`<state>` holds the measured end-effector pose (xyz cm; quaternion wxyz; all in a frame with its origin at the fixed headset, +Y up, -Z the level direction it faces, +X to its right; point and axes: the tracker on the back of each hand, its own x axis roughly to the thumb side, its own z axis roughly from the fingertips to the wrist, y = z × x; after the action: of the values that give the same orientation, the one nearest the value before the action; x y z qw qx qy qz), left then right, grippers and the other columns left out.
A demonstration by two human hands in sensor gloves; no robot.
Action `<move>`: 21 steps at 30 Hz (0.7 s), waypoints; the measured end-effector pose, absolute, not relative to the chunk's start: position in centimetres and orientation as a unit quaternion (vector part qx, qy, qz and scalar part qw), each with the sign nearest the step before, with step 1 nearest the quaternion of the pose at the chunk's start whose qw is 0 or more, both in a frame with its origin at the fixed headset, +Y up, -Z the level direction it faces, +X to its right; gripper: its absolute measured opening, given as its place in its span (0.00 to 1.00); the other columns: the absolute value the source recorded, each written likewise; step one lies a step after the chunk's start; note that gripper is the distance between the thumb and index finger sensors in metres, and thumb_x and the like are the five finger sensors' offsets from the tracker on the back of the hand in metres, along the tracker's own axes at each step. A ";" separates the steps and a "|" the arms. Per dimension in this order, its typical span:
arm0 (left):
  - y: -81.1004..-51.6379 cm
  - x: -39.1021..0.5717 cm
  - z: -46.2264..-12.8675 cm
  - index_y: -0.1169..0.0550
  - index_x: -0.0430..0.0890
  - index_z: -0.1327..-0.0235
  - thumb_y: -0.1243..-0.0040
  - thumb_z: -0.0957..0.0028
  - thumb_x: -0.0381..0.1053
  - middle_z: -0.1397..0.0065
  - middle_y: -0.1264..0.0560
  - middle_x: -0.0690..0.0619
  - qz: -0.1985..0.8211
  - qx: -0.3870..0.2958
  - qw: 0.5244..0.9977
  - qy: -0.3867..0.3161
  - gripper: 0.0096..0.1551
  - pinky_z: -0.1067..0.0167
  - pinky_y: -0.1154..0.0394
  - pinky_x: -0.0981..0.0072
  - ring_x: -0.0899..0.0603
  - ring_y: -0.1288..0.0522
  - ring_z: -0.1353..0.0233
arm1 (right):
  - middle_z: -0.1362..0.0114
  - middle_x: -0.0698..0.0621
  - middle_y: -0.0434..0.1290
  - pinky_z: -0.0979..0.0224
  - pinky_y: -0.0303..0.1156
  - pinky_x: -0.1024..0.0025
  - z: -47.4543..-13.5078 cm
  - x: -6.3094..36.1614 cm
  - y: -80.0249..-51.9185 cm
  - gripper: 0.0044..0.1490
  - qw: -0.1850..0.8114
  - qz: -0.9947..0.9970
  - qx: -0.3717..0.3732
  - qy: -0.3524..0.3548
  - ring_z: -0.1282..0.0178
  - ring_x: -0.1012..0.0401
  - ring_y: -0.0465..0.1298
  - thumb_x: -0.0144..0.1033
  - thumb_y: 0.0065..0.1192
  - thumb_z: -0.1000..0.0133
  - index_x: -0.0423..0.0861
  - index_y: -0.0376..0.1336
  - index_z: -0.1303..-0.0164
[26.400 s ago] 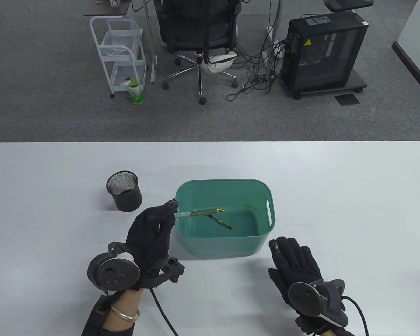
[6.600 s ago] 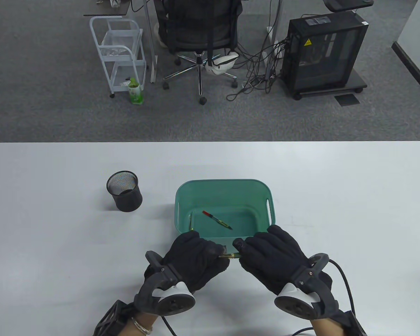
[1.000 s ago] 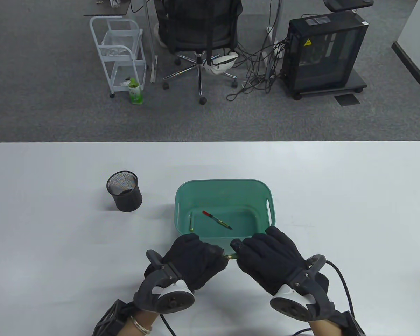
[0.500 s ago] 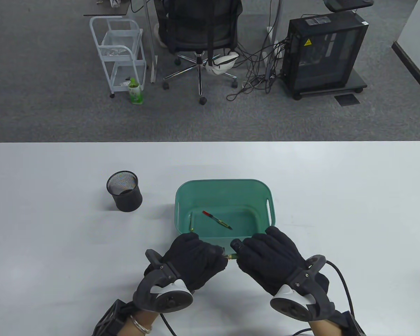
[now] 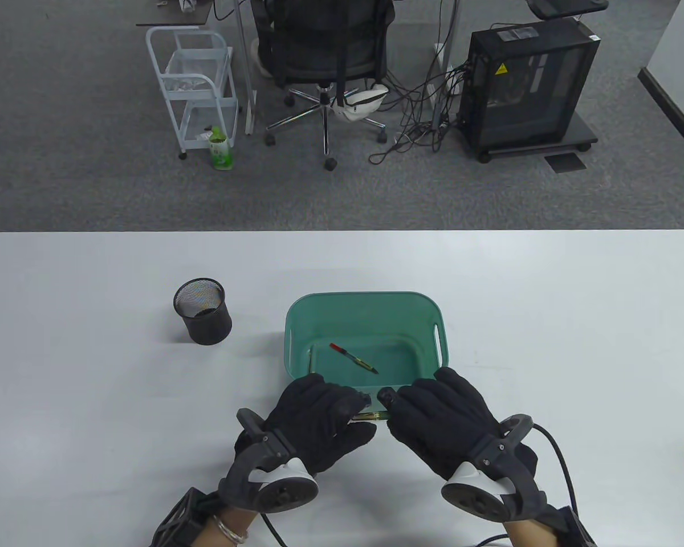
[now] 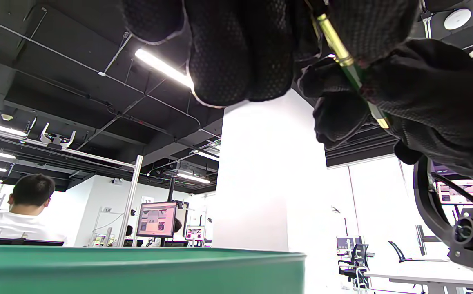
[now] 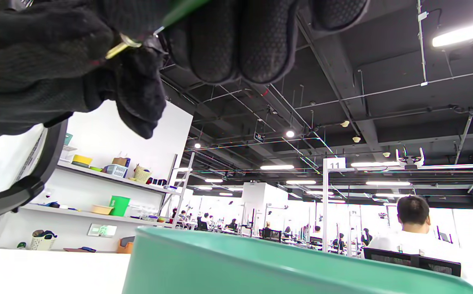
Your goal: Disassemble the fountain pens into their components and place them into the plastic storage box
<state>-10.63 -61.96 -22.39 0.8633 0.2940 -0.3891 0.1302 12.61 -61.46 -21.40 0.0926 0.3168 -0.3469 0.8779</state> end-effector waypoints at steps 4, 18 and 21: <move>-62.0 -10.5 -22.4 0.23 0.44 0.37 0.42 0.33 0.61 0.39 0.16 0.52 0.124 0.291 0.865 -0.390 0.24 0.27 0.31 0.47 0.47 0.17 0.41 | 0.35 0.61 0.76 0.18 0.63 0.52 -21.4 12.6 -61.5 0.28 0.089 0.878 0.317 -0.346 0.32 0.63 0.76 0.54 0.56 0.40 0.58 0.71 0.32; -62.1 -10.5 -22.5 0.18 0.42 0.45 0.52 0.30 0.61 0.48 0.13 0.52 0.134 0.285 0.862 -0.398 0.26 0.30 0.28 0.49 0.48 0.15 0.49 | 0.35 0.61 0.76 0.18 0.63 0.52 -21.4 12.5 -61.5 0.28 0.092 0.878 0.320 -0.345 0.32 0.63 0.76 0.54 0.56 0.40 0.58 0.70 0.31; -62.1 -10.5 -22.6 0.17 0.42 0.48 0.54 0.30 0.61 0.52 0.12 0.53 0.137 0.285 0.861 -0.399 0.27 0.32 0.27 0.49 0.48 0.14 0.52 | 0.35 0.61 0.76 0.18 0.63 0.52 -21.4 12.5 -61.5 0.28 0.093 0.878 0.320 -0.345 0.32 0.63 0.76 0.54 0.56 0.40 0.58 0.71 0.32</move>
<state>-10.50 -62.06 -22.55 0.8606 0.2848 -0.3993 0.1370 12.47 -61.51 -21.40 0.0928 0.3202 -0.3446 0.8776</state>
